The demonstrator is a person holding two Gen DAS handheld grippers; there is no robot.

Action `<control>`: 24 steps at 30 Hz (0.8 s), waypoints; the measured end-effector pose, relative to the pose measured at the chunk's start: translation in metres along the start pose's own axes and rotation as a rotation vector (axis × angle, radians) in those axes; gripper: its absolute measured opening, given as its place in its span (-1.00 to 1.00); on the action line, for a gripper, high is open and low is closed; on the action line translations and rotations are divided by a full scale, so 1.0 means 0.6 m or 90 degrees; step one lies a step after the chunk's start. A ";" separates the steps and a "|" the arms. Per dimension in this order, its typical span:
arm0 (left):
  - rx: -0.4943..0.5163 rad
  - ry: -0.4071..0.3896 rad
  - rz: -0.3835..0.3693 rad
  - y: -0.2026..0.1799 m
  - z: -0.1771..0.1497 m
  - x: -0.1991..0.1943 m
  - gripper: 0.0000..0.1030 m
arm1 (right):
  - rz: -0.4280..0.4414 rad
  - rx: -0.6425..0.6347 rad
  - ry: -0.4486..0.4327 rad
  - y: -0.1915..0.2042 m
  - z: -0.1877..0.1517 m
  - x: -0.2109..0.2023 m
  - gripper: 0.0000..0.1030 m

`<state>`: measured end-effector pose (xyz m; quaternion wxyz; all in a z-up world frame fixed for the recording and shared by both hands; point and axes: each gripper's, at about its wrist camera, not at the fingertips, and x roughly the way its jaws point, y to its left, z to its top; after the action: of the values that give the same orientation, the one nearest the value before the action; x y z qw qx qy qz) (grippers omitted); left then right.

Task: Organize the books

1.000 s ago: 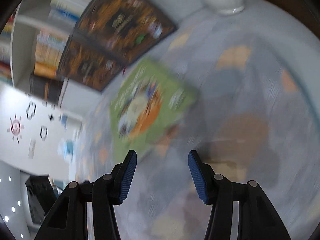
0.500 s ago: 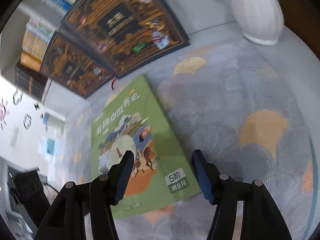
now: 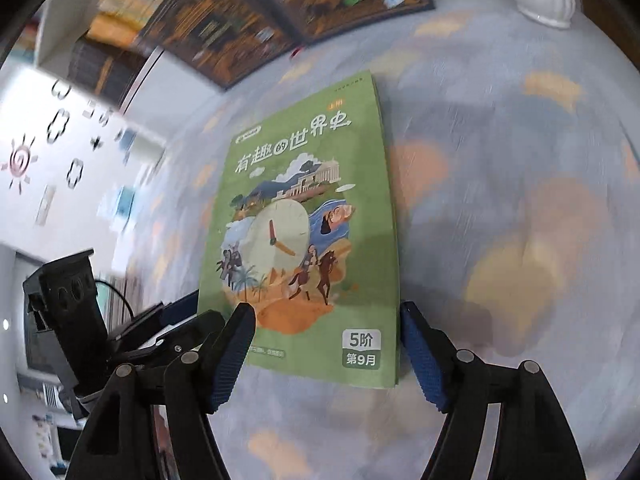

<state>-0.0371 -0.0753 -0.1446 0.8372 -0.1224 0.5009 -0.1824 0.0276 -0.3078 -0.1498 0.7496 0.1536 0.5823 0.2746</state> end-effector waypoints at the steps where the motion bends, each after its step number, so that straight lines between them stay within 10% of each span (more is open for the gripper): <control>1: 0.014 0.003 -0.008 0.003 -0.029 -0.017 -0.05 | 0.004 -0.002 0.002 0.008 -0.019 -0.001 0.42; 10: -0.070 0.046 -0.092 0.063 -0.223 -0.155 -0.08 | 0.140 -0.094 0.093 0.084 -0.237 -0.013 0.41; 14: -0.129 0.043 -0.122 0.095 -0.200 -0.137 -0.21 | 0.204 -0.043 0.074 0.045 -0.205 -0.004 0.31; 20: -0.131 0.013 -0.107 0.106 -0.167 -0.113 -0.42 | 0.224 -0.023 0.063 0.002 -0.160 0.028 -0.73; 24: -0.151 -0.001 -0.113 0.121 -0.161 -0.106 -0.58 | 0.241 -0.052 0.056 0.000 -0.156 0.027 -0.74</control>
<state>-0.1369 0.0153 -0.1672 0.7978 -0.2646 0.5056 -0.1948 -0.0595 -0.3065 -0.1881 0.6643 0.2175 0.5632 0.4407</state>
